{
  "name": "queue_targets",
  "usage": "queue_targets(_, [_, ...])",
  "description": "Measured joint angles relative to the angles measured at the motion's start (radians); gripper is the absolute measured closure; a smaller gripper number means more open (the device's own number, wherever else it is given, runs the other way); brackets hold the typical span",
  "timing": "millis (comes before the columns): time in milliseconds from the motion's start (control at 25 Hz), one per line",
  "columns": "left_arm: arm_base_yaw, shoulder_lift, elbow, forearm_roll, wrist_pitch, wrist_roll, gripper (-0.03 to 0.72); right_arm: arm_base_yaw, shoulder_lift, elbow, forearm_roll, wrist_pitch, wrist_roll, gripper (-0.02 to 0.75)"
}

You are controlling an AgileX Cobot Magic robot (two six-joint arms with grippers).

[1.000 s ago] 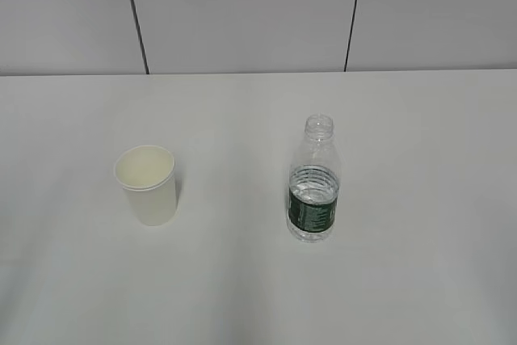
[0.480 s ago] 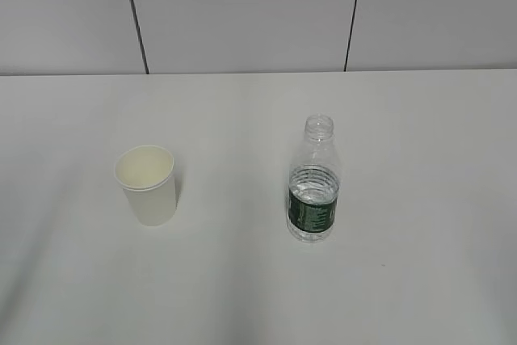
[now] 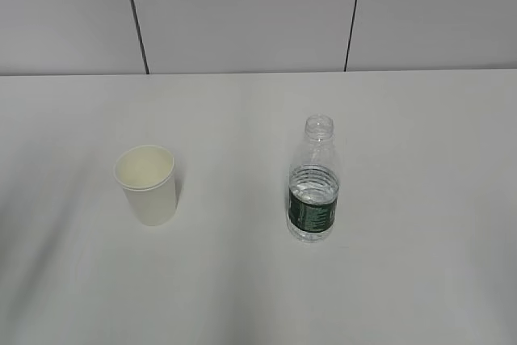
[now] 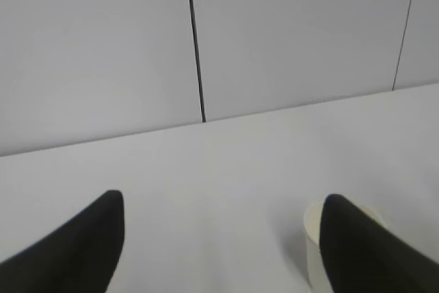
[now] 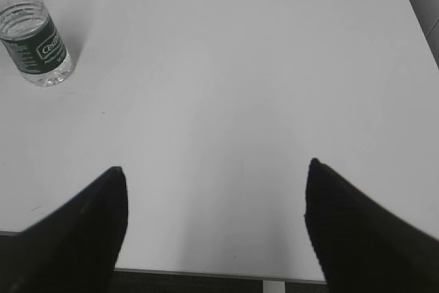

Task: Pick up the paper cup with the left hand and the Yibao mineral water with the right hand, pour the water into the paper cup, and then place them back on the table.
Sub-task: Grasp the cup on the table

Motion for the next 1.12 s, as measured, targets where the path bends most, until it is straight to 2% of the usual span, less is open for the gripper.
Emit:
queue_targets(240, [0.0,0.257,0.0,-0.008,-0.176,0.0,0.115,0.0,0.0,0.0,0.0,0.0,0.0,0.146])
queue_targets(800, [0.0,0.739,-0.001,-0.007,-0.44,-0.03,0.115,0.0,0.0,0.0,0.0,0.0,0.0,0.146])
queue_targets(1120, [0.0,0.867,-0.006,0.076,-0.604,-0.034,0.115,0.0,0.0,0.0,0.0,0.0,0.0,0.146])
